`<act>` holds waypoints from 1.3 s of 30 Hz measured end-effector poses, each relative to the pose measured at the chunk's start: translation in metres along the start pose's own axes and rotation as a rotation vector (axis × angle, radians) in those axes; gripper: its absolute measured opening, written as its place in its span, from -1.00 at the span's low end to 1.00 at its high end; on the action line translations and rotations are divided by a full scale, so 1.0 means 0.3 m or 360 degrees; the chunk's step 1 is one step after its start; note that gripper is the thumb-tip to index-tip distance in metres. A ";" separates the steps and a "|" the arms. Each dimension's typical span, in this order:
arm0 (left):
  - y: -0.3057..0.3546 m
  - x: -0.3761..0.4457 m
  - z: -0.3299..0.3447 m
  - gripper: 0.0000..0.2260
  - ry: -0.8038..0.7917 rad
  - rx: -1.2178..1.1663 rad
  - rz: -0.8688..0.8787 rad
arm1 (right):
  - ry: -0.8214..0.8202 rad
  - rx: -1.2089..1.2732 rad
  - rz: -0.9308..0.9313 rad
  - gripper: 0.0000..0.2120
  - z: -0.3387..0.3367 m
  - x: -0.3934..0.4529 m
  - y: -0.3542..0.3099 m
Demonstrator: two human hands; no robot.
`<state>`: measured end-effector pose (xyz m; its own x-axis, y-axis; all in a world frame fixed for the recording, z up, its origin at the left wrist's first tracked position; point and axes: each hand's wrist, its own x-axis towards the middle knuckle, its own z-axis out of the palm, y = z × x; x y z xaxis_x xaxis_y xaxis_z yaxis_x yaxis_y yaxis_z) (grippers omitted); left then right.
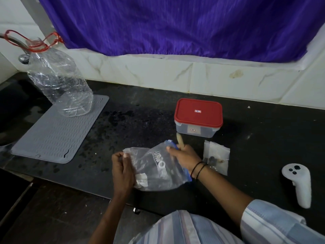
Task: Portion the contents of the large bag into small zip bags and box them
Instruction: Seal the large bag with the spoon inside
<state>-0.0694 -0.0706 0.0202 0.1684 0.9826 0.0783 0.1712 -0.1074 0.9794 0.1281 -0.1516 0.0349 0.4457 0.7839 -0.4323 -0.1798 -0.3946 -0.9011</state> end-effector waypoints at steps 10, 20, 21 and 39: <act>-0.074 0.044 -0.026 -0.56 -0.0360 0.0355 -0.0144 | 0.0153 -0.0815 -0.0998 -0.82 -0.028 -0.006 -0.150; -0.046 0.091 0.051 -0.70 -0.0589 0.0705 0.0244 | 0.0829 -0.1437 -0.1369 -0.74 -0.076 -0.020 -0.163; -0.050 0.087 0.051 -0.71 -0.0464 0.0671 0.0221 | 0.1027 -0.1337 -0.1405 -0.78 -0.080 -0.036 -0.160; -0.024 -0.050 0.140 -0.80 0.0175 -0.0094 -0.0110 | -0.0176 0.0176 0.0256 -0.81 0.042 -0.205 0.149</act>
<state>-0.0324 -0.0910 0.0042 0.0505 0.9984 0.0271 0.1210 -0.0331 0.9921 0.0814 -0.2113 0.0209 0.3059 0.7654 -0.5662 -0.3387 -0.4684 -0.8160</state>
